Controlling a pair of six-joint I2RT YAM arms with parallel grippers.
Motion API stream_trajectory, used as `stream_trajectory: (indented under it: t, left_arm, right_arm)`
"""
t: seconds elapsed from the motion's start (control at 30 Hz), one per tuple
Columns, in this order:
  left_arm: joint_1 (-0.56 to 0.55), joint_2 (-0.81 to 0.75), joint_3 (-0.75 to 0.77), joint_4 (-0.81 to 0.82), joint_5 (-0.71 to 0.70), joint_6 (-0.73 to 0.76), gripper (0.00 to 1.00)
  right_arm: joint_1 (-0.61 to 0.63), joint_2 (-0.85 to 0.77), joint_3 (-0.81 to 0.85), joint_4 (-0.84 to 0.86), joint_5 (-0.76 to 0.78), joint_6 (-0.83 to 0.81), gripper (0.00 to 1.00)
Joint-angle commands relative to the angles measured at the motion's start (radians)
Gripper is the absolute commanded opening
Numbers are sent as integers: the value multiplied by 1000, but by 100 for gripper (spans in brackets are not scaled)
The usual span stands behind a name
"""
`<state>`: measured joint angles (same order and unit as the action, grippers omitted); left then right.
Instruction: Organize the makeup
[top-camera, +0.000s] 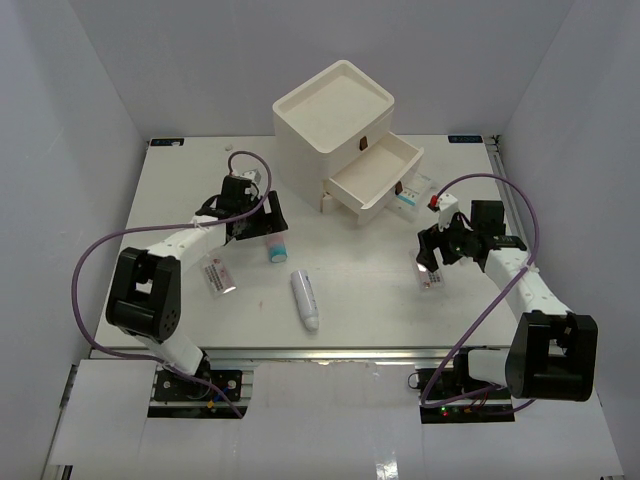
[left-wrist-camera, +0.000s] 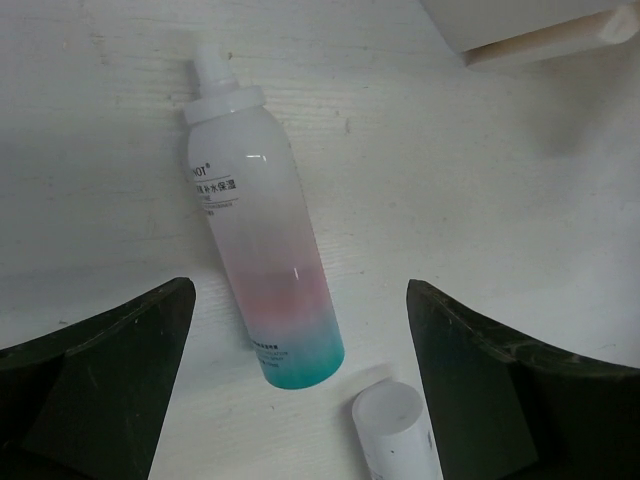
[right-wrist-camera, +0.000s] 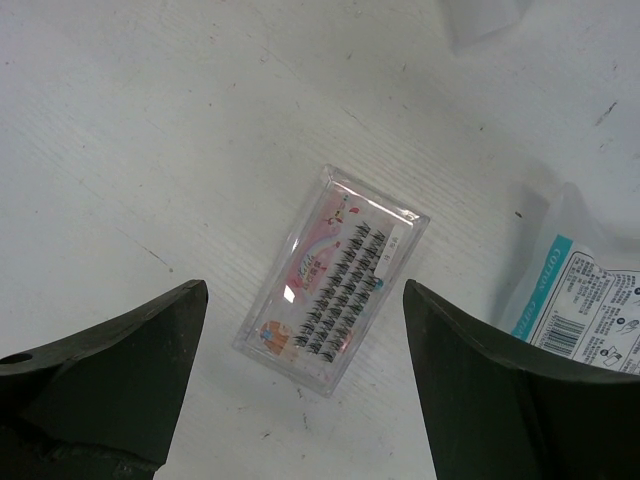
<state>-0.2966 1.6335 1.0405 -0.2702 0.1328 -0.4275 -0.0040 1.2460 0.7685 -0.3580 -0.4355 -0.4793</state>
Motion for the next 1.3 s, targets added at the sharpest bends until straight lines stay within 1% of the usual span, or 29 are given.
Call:
stream_trajectory:
  t: [0.0, 0.23, 0.3, 0.4, 0.43, 0.57, 0.67, 0.7, 0.77, 0.83, 0.93, 1.03, 1.1, 1.13, 1.2, 1.27]
  left_arm:
    - [-14, 41, 42, -43, -52, -8, 98]
    - [-30, 165, 72, -63, -94, 14, 92]
    - [-34, 182, 78, -69, -115, 18, 87]
    - [-35, 189, 79, -76, -160, 25, 64]
    - [-36, 185, 78, -75, -169, 27, 60]
    - [-39, 170, 78, -78, -190, 39, 36]
    - [-41, 132, 75, -73, -210, 45, 12]
    - [-42, 103, 71, -62, -205, 50, 7]
    - [-49, 23, 54, -18, -175, 75, 4]
    - [-74, -70, 18, 45, -146, 140, 1]
    - [-149, -271, -42, 176, -165, 238, 0]
    - [-219, -364, -57, 236, -142, 308, 0]
    - [-260, -379, -43, 247, -134, 339, 0]
    - [-295, -368, -6, 246, -131, 349, 0]
    - [-351, -317, 82, 246, -106, 379, 0]
    - [-390, -243, 184, 241, -110, 403, 1]
  right_arm:
    - [2, -42, -10, 6, -6, -14, 86]
    - [-18, -70, -17, 5, -48, -21, 86]
    - [-25, -77, -21, 5, -58, -22, 86]
    - [-36, -91, -24, 4, -75, -24, 86]
    - [-38, -93, -24, 4, -78, -24, 86]
    - [-48, -107, -27, 4, -95, -24, 86]
    - [-55, -116, -30, 4, -105, -23, 86]
    - [-57, -119, -31, 4, -108, -22, 86]
    - [-61, -126, -33, 4, -115, -22, 86]
    - [-64, -131, -34, 4, -120, -23, 86]
    - [-67, -136, -34, 4, -128, -23, 86]
    - [-69, -137, -33, 3, -132, -22, 86]
    - [-70, -137, -33, 4, -135, -22, 86]
    - [-70, -139, -34, 4, -135, -22, 86]
    - [-70, -141, -32, 4, -136, -22, 86]
    - [-70, -143, -32, 4, -138, -21, 86]
